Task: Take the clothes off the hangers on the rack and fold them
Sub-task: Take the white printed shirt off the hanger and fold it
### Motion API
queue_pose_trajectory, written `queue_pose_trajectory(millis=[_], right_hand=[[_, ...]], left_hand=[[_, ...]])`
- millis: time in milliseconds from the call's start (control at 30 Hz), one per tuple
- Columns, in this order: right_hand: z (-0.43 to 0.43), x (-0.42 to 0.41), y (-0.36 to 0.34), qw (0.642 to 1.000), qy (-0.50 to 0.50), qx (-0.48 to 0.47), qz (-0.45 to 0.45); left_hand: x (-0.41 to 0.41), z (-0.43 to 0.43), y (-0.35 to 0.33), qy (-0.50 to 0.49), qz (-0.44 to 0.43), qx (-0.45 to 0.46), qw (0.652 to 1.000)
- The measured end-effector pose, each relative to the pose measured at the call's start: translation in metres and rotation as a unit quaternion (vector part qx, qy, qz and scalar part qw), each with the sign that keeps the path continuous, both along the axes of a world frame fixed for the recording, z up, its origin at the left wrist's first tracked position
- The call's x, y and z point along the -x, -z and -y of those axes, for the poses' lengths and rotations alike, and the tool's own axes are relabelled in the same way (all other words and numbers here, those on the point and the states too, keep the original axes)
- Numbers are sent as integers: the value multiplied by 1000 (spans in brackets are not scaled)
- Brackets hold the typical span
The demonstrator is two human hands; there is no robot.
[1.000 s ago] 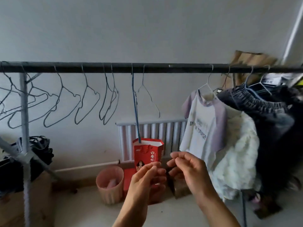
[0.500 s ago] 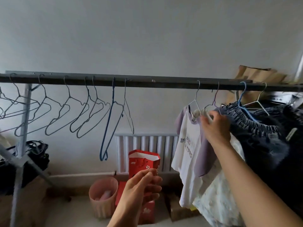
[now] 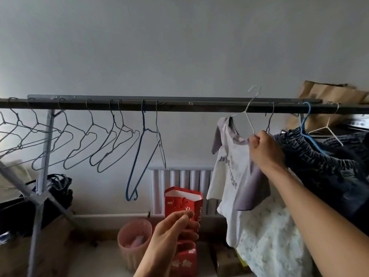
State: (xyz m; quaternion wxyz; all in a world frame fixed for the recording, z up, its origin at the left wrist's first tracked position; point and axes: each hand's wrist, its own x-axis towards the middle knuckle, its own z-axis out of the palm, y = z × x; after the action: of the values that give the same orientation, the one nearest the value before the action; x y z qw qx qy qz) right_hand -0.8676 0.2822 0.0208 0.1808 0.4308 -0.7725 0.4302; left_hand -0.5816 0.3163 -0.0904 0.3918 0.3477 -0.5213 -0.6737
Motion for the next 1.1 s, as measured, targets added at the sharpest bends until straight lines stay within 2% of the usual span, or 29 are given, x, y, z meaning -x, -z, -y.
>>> queue_pose_trajectory(millis=[133,233,333,533,667,767,933,1000,1100], right_hand=[[-30,3,11,988,-144,49,-33],[-55,-2,17,968,-249,25,-1],[-77,-9,18,951,-307,20,39],[-105,-21,16,936,-345,36,59],[-118,-34,12,929,-365,29,55],[-122,-42,7,925,-376,21,46],[-127,-52,3,922,-385,18,37],[-127,-55,3,923,-384,9,31],[-124,-62,5,911,-407,-11,57]], left_hand=[[0,3,-10,3,37,78,996],[-3,13,-25,-15,68,161,985],[-2,25,-42,-21,81,248,965],[-6,60,-67,-115,133,407,896],[-15,78,-76,-88,217,499,835],[-22,85,-82,-44,288,527,799],[-38,83,-83,41,260,493,829],[-41,82,-82,12,234,501,833],[-42,78,-84,-85,181,509,837]])
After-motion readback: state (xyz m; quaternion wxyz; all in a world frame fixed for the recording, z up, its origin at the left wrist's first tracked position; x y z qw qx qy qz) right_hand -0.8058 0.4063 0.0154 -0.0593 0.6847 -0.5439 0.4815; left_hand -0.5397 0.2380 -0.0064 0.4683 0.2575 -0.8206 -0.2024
